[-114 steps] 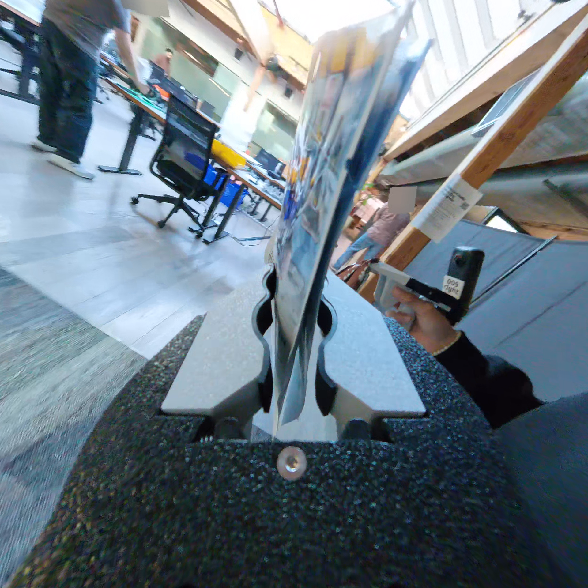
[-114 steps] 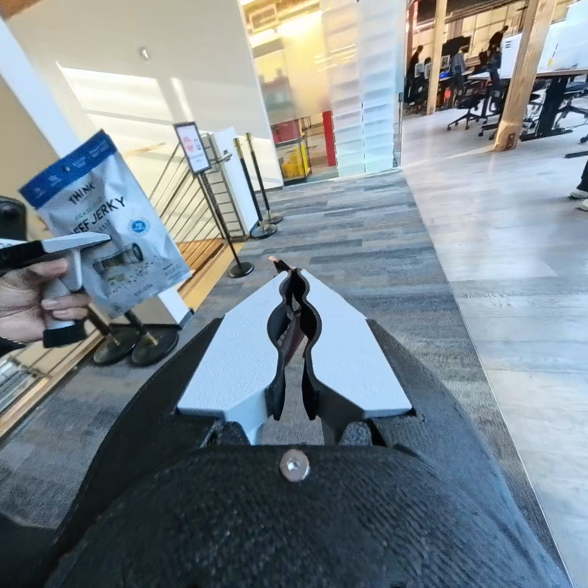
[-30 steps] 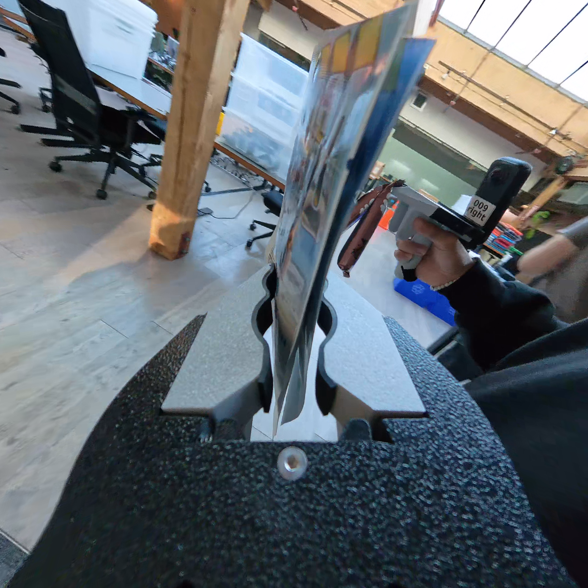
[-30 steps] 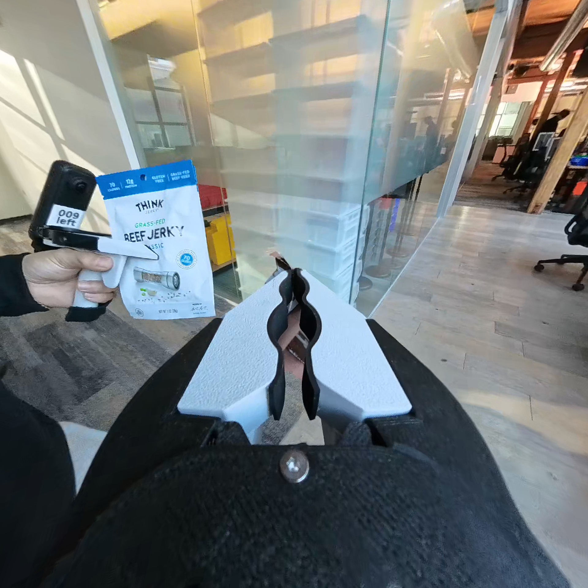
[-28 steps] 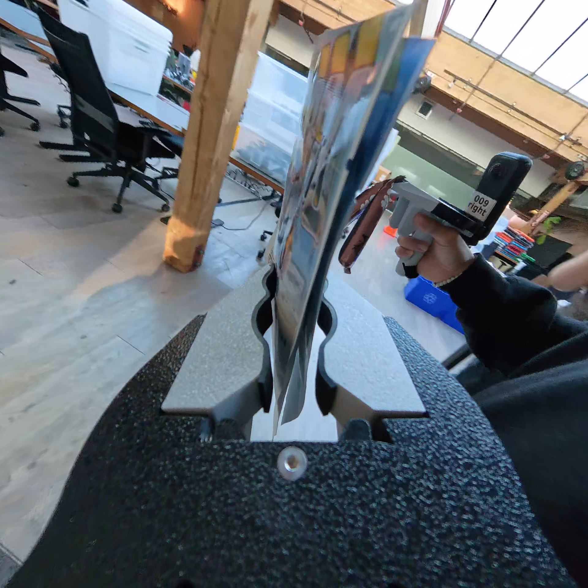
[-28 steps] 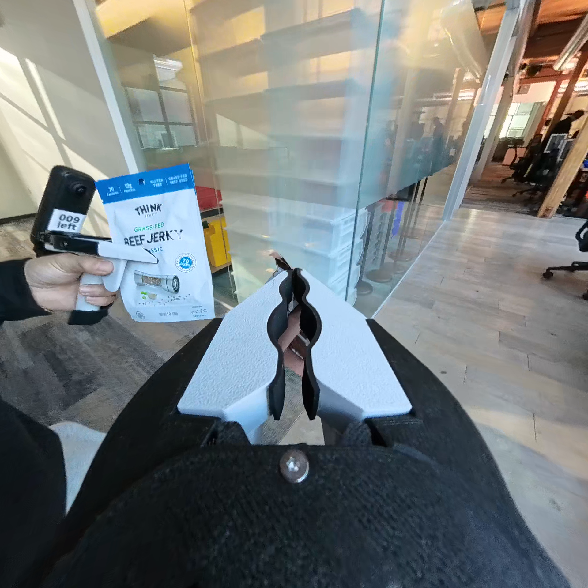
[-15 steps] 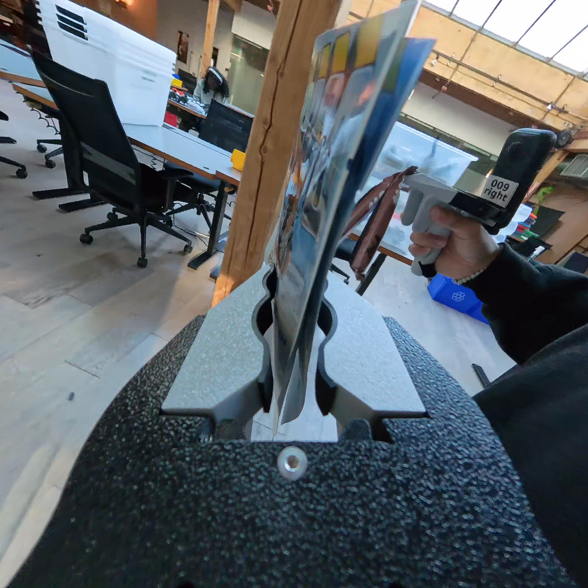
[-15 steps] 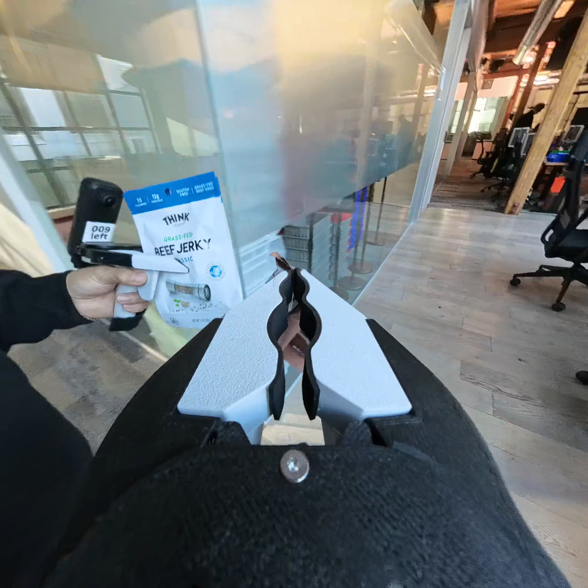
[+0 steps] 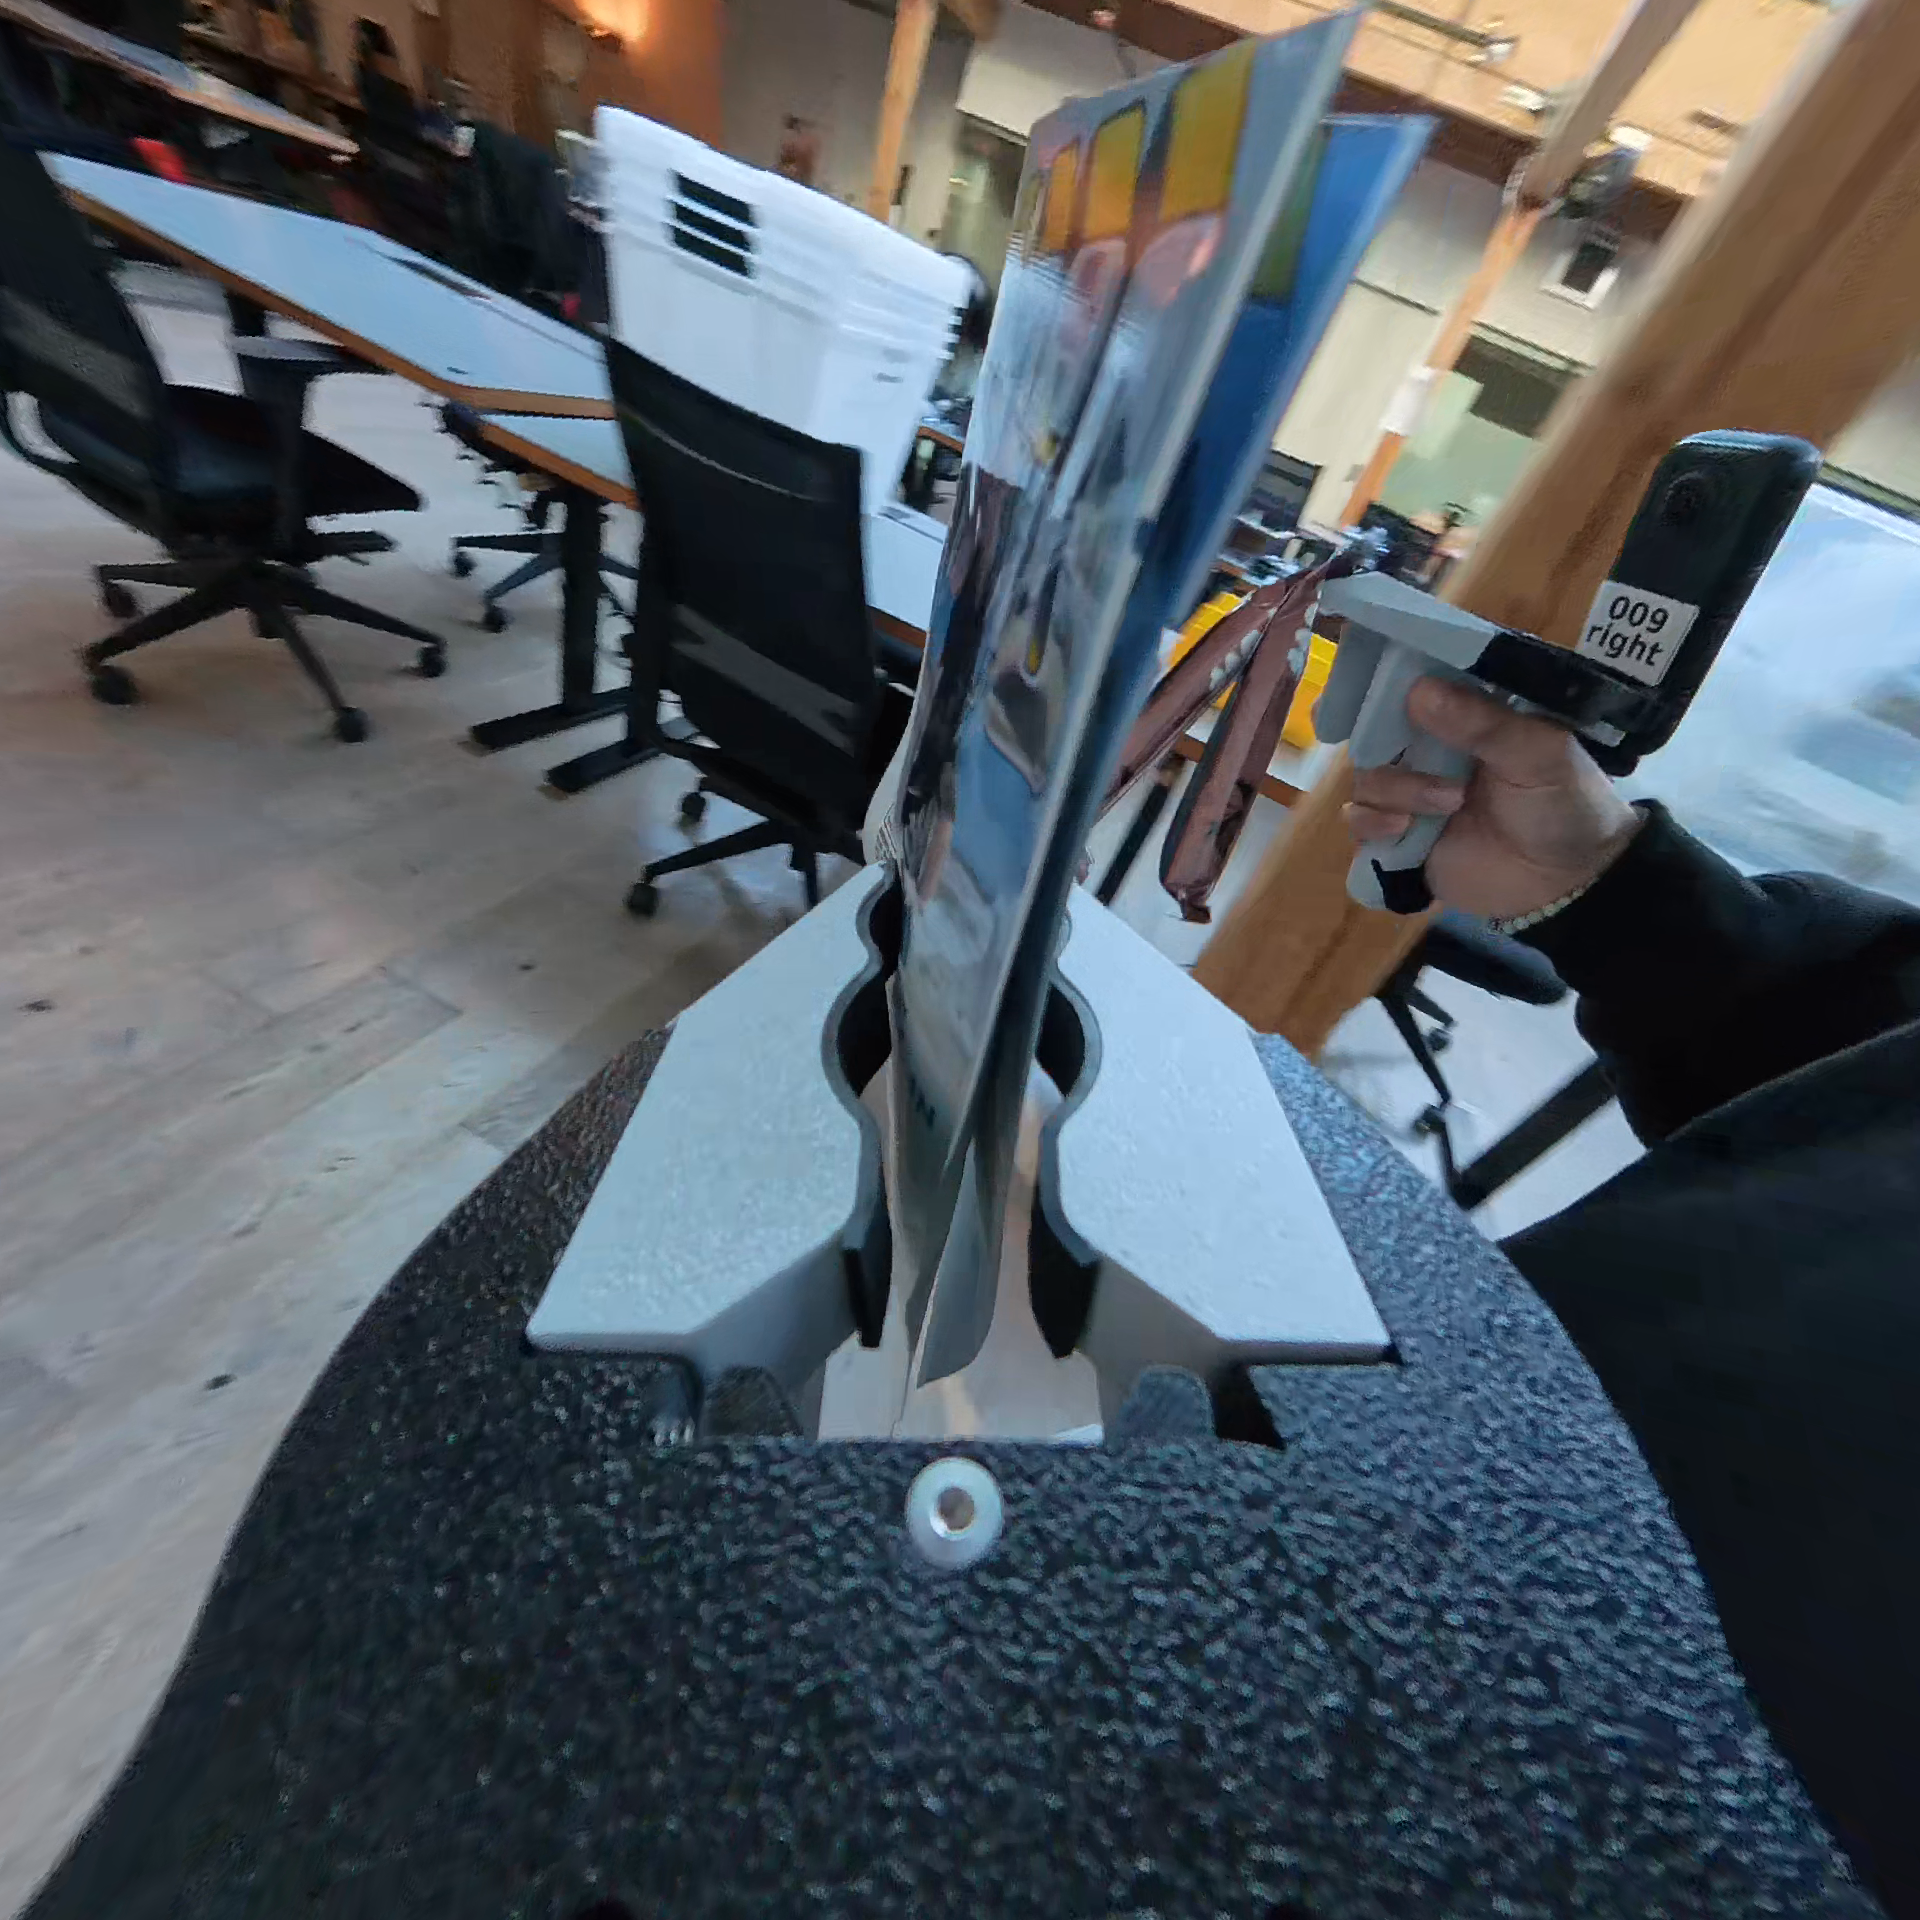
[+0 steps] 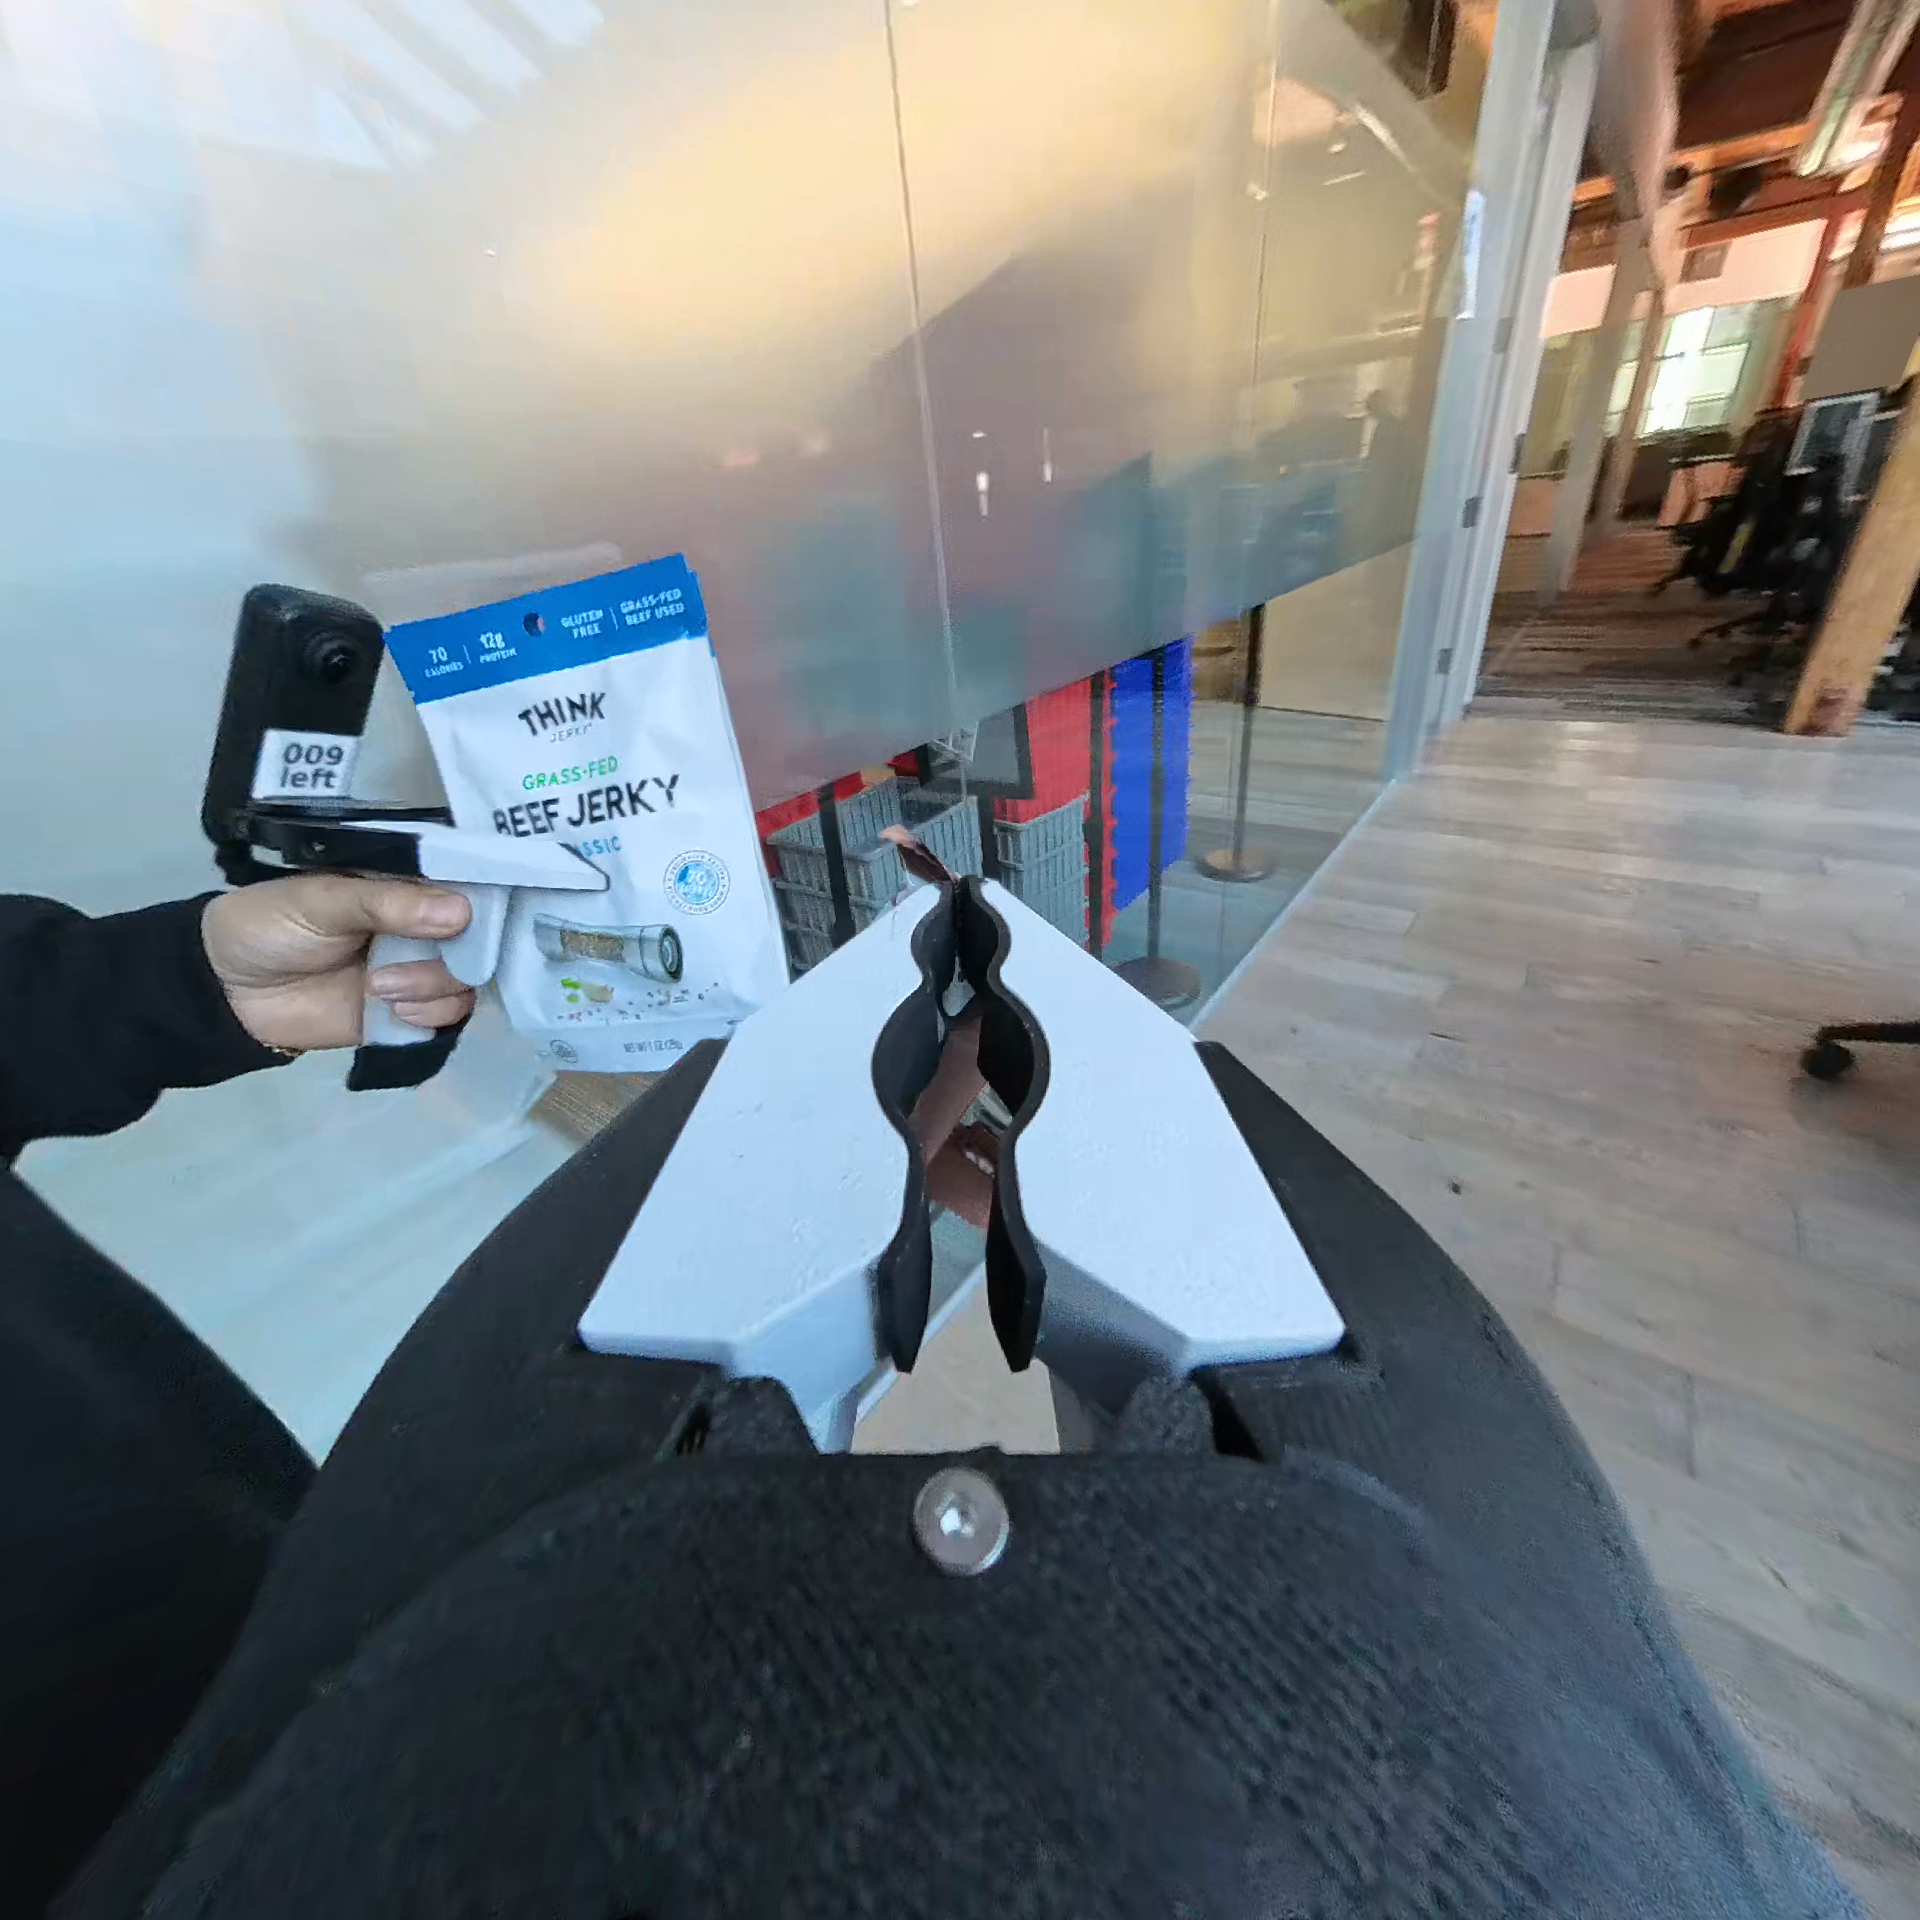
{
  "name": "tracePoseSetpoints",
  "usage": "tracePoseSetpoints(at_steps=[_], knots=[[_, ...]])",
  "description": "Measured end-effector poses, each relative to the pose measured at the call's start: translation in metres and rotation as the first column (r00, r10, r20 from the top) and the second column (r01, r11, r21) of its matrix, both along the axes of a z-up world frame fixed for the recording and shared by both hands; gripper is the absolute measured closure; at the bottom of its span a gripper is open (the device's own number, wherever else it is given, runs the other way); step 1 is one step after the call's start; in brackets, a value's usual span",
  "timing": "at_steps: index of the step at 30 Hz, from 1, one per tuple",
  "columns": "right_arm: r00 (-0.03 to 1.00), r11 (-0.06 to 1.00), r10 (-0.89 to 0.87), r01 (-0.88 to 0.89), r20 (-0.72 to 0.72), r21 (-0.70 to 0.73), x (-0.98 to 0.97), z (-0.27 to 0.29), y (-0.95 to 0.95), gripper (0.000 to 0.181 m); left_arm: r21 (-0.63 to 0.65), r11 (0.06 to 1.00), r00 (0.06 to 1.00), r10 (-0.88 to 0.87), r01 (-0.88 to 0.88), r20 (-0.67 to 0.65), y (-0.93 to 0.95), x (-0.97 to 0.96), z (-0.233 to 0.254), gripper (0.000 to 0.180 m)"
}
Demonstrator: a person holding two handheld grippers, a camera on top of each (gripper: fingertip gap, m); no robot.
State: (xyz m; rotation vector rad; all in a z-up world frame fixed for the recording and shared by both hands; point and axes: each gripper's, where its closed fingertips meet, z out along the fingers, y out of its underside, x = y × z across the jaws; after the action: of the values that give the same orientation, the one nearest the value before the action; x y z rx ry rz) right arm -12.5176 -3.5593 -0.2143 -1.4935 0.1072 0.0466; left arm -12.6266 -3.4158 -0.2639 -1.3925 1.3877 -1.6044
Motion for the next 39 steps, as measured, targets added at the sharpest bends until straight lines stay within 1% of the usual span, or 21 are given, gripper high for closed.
tracePoseSetpoints(at_steps=[2, 5, 9, 11, 14, 19, 22, 25, 27, 29, 33, 35, 39], knots=[[0.999, 0.999, 0.041, -0.041, -0.001, -0.015, 0.063, 0.007, 0.069, 0.181, -0.013, 0.998, 0.998, 0.053, -0.053, -0.026, 0.062, 0.046, 0.003, 0.159], [0.997, 0.997, 0.073, -0.072, 0.037, -0.038, 0.155, 0.013, 0.169, 0.181, -0.009, 0.992, 0.991, 0.123, -0.123, -0.044, 0.154, 0.113, 0.0, 0.159], [0.989, 0.994, 0.105, -0.102, 0.103, -0.039, 0.279, 0.01, 0.301, 0.181, 0.02, 0.977, 0.976, 0.215, -0.214, -0.046, 0.287, 0.214, -0.025, 0.159], [0.988, 0.995, 0.098, -0.094, 0.117, -0.033, 0.344, 0.01, 0.365, 0.181, 0.013, 0.973, 0.972, 0.23, -0.23, -0.038, 0.355, 0.274, -0.033, 0.159], [0.99, 0.996, 0.074, -0.066, 0.122, -0.066, 0.439, 0.009, 0.454, 0.181, -0.001, 0.981, 0.981, 0.192, -0.192, -0.012, 0.449, 0.376, -0.031, 0.16], [0.995, 0.995, 0.001, 0.008, 0.098, -0.098, 0.593, 0.012, 0.585, 0.181, 0.005, 0.998, 0.998, 0.065, -0.065, 0.006, 0.589, 0.568, 0.0, 0.159], [0.996, 0.995, -0.047, 0.053, 0.079, -0.085, 0.687, 0.008, 0.657, 0.181, -0.02, 1.0, 1.0, 0.004, -0.004, 0.009, 0.662, 0.681, 0.012, 0.159], [0.991, 0.993, -0.075, 0.084, 0.107, -0.082, 0.785, -0.005, 0.732, 0.181, 0.011, 0.998, 0.998, -0.061, 0.061, 0.012, 0.73, 0.788, 0.007, 0.159], [0.991, 0.995, -0.068, 0.075, 0.113, -0.059, 0.852, -0.014, 0.788, 0.181, 0.03, 0.997, 0.997, -0.071, 0.07, 0.015, 0.782, 0.858, -0.001, 0.159], [0.994, 0.999, -0.031, 0.035, 0.108, -0.035, 0.911, -0.018, 0.845, 0.181, 0.023, 0.999, 0.999, -0.042, 0.042, 0.017, 0.84, 0.924, -0.006, 0.159], [0.994, 0.998, 0.057, -0.054, 0.092, -0.04, 1.047, -0.019, 0.971, 0.181, 0.025, 0.998, 0.998, 0.061, -0.061, -0.015, 0.96, 1.04, -0.01, 0.159], [0.993, 0.995, 0.091, -0.088, 0.076, -0.045, 1.111, -0.007, 1.035, 0.181, 0.003, 0.995, 0.994, 0.098, -0.098, -0.046, 1.017, 1.092, -0.004, 0.159], [0.988, 0.993, 0.106, -0.099, 0.109, -0.069, 1.238, 0.012, 1.161, 0.181, 0.048, 0.985, 0.982, 0.169, -0.166, -0.088, 1.131, 1.197, -0.005, 0.159]])
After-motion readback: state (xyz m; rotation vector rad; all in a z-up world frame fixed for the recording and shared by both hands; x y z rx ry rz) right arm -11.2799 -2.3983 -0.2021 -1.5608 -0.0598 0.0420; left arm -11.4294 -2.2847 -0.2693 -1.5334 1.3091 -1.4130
